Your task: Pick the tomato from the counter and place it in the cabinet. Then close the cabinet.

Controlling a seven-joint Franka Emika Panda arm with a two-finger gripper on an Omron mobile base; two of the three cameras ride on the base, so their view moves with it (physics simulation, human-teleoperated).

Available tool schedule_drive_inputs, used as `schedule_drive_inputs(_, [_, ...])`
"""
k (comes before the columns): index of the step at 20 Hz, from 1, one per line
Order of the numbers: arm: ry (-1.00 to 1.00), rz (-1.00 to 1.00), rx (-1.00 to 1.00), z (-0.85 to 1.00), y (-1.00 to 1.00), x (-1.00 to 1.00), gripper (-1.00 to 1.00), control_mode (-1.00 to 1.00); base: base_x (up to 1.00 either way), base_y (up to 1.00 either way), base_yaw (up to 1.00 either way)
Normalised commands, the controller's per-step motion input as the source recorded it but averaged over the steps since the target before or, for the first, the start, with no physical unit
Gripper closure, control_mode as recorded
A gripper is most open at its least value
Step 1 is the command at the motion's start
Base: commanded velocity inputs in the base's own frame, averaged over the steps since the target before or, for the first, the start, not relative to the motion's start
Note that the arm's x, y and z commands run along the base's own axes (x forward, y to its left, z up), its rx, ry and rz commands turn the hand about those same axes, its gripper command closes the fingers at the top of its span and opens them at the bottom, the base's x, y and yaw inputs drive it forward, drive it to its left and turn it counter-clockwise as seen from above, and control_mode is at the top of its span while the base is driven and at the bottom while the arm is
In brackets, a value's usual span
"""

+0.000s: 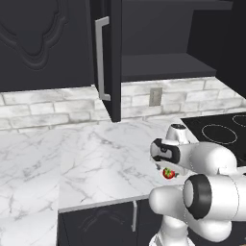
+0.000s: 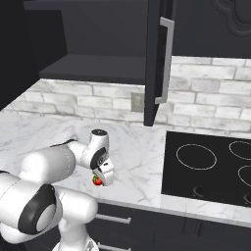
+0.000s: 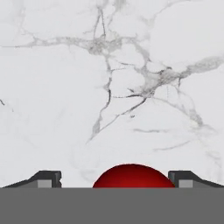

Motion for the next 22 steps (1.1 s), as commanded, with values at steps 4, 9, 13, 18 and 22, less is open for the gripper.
schedule_drive_inputs(4, [-0.31, 0.0, 0.0, -0.54, 0.17, 0.0, 1.0, -1.0, 0.0, 0.0, 0.0])
schedule_drive_inputs(9, [-0.23, -0.05, 0.01, -0.37, -0.02, -0.38, 1.0, -1.0, 0.0, 0.0, 0.0])
schedule_drive_inputs(13, [-0.27, -0.09, 0.1, 0.54, -0.18, -0.87, 1.0, -1.0, 0.0, 0.0, 0.0])
schedule_drive_inputs(18, [-0.33, -0.01, 0.12, 1.0, -0.05, -0.62, 1.0, -1.0, 0.0, 0.0, 0.0])
schedule_drive_inputs(22, [-0.26, 0.0, 0.04, 1.0, 0.01, -0.12, 1.0, -1.0, 0.0, 0.0, 0.0])
